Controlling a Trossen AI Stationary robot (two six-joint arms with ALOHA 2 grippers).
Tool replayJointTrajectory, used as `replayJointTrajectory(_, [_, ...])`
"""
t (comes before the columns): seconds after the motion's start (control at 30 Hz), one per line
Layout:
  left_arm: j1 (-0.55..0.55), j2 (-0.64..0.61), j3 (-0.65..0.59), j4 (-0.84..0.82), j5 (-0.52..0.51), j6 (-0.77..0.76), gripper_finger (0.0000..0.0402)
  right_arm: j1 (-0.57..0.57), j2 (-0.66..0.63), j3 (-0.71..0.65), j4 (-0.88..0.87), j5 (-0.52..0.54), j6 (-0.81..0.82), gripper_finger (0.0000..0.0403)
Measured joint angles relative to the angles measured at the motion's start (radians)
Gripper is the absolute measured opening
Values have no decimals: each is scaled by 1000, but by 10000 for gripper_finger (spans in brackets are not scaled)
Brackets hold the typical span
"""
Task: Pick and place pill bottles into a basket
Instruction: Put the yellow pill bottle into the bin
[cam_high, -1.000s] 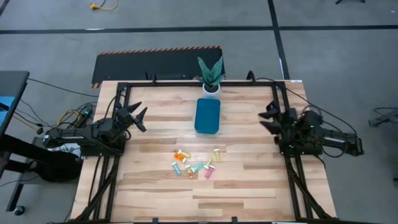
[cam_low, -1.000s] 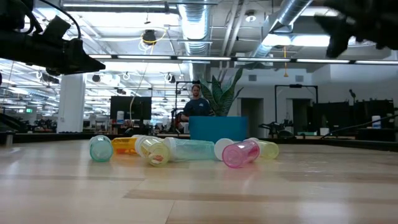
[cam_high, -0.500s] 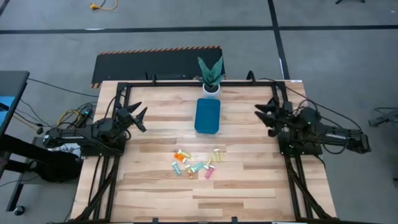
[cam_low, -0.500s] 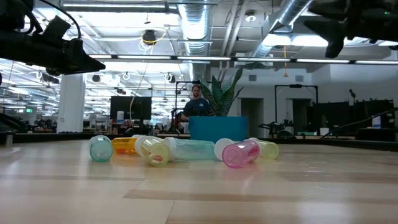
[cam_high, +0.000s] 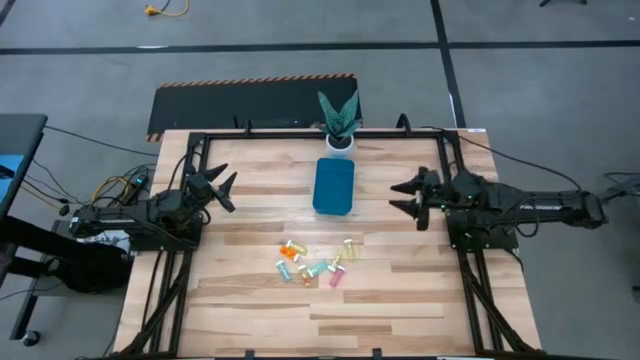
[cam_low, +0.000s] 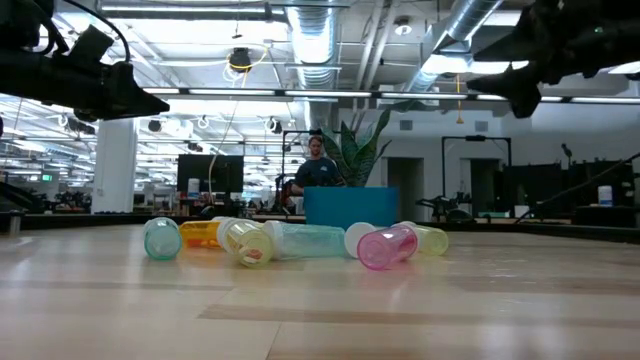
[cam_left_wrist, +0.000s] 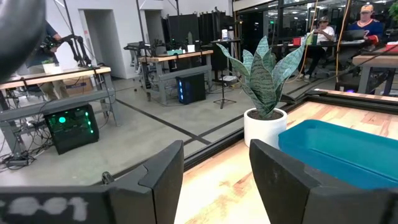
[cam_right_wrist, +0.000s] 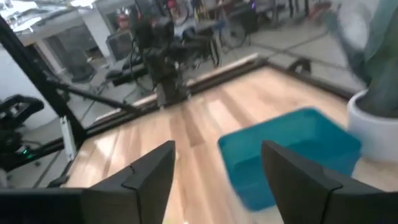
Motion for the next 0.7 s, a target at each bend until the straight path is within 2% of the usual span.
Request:
replayJointTrajectory(0.17, [0,0,0,0,0,0,175,92,131,0,-4,12,14,255])
replayJointTrajectory(0.37, [0,0,0,0,0,0,175,204,335,0,-1,142,20,255])
replayJointTrajectory(0.7, [0,0,0,0,0,0,175,281,573,0,73,156,-32,255])
